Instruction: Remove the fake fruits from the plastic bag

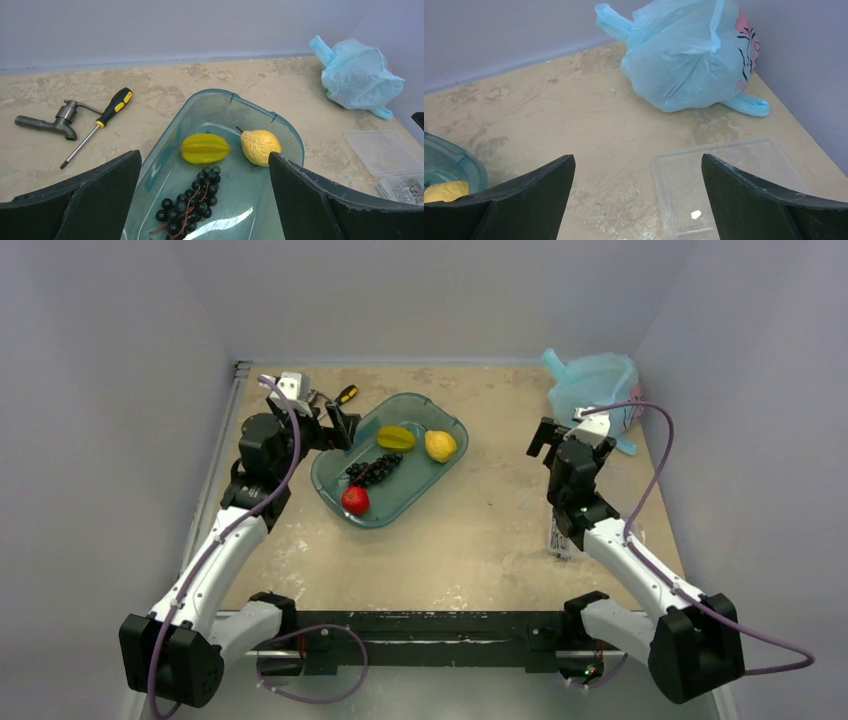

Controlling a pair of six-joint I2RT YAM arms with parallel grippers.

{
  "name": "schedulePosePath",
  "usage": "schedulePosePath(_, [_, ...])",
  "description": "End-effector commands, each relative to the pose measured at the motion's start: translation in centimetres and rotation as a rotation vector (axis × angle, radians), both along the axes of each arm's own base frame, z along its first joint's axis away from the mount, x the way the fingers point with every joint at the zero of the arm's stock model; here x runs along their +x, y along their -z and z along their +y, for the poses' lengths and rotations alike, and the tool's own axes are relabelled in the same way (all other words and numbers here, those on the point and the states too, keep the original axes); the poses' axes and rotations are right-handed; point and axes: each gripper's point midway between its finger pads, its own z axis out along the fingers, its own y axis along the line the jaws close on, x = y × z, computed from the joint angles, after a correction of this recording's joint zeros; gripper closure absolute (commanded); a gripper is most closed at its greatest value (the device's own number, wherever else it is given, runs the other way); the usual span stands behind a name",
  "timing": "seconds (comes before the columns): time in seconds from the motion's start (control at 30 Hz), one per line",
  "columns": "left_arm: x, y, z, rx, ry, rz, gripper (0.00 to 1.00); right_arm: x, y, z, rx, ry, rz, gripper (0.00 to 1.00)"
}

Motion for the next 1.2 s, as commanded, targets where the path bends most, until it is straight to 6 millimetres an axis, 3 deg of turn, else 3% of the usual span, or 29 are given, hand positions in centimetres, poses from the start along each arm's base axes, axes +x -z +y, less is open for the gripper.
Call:
schedulePosePath(0.0, [0.0,-2.6,-0.7,-0.001,0.043,-0.096,0.00,0.8,-2.9,-0.8,0.039,0.085,-0.082,0.01])
schedulePosePath(0.13, [-0.1,-2.5,-1.0,-0.002,0.054,-0.087,0.00,1.9,-2.7,-0.6,0.063,0.117,-0.045,0.01])
schedulePosePath(0.3, [-0.2,-2.2,-1.9,-0.004,0.086,-0.072,0.00,2.8,-2.5,-2.0,0.052,0.244,-0.019,0.01])
schedulePosePath(0.47, [-0.5,-1.7,-3.4,-0.003,0.159,-0.035,0.02,3.7,-0.6,-5.0,0.055,0.422,0.067,0.01])
schedulePosePath(0.67, [-0.9,-1.7,-5.4,-0.023,0.246,-0.017,0.04,3.8,1.9,-8.2,-0.182,0.559,0.226,0.01])
schedulePosePath(0.8, [-1.0,-1.9,-6.0,-0.050,0.277,-0.011,0.04,5.4,2.5,-10.0,-0.218,0.585,0.235,0.01])
schedulePosePath(1.0, [-1.2,-2.2,-6.4,-0.070,0.298,-0.010,0.04,9.6,2.0,-9.6,-0.316,0.529,0.234,0.01])
schedulePosePath(1.17, [-1.5,-2.5,-6.8,-0.087,0.321,-0.008,0.05,13.8,-1.0,-7.2,-0.267,0.384,0.120,0.01])
